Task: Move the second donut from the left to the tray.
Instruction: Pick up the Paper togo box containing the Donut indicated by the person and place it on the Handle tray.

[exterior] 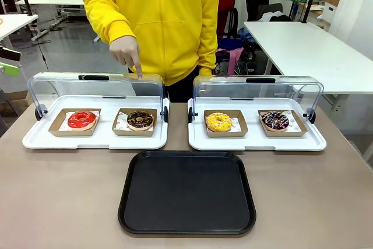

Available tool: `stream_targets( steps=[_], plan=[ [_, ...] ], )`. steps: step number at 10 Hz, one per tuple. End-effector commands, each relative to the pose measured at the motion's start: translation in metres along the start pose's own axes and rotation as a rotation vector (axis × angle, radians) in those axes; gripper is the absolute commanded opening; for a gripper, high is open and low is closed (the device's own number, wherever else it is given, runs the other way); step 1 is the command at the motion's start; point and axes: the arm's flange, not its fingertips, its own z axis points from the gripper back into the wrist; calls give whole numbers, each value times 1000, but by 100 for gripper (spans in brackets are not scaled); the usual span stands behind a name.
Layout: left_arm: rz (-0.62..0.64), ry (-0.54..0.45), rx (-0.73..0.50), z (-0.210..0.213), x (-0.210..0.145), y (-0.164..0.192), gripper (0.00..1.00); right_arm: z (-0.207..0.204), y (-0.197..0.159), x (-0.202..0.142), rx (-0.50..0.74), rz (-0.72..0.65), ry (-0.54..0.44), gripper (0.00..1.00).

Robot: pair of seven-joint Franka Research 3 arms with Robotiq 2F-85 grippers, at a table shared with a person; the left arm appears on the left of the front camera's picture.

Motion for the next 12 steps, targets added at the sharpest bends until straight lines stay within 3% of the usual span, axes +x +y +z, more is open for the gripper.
stream_targets(
  steps=[1,3,6,9,12],
  plan=[
    [-1,-20,0,-1,3,2,100,0,-3,3,3,24,-29,100],
    [0,0,0,0,0,0,100,0,-3,3,3,24,-29,100],
    [-96,147,-16,-27,73,-13,100,0,-3,3,3,24,-29,100],
    [-224,423,-89,-100,139,-42,100,0,-3,3,3,24,-29,100],
    [-329,678,-175,-181,157,-68,100,0,-3,3,3,24,-29,100]
  ],
)
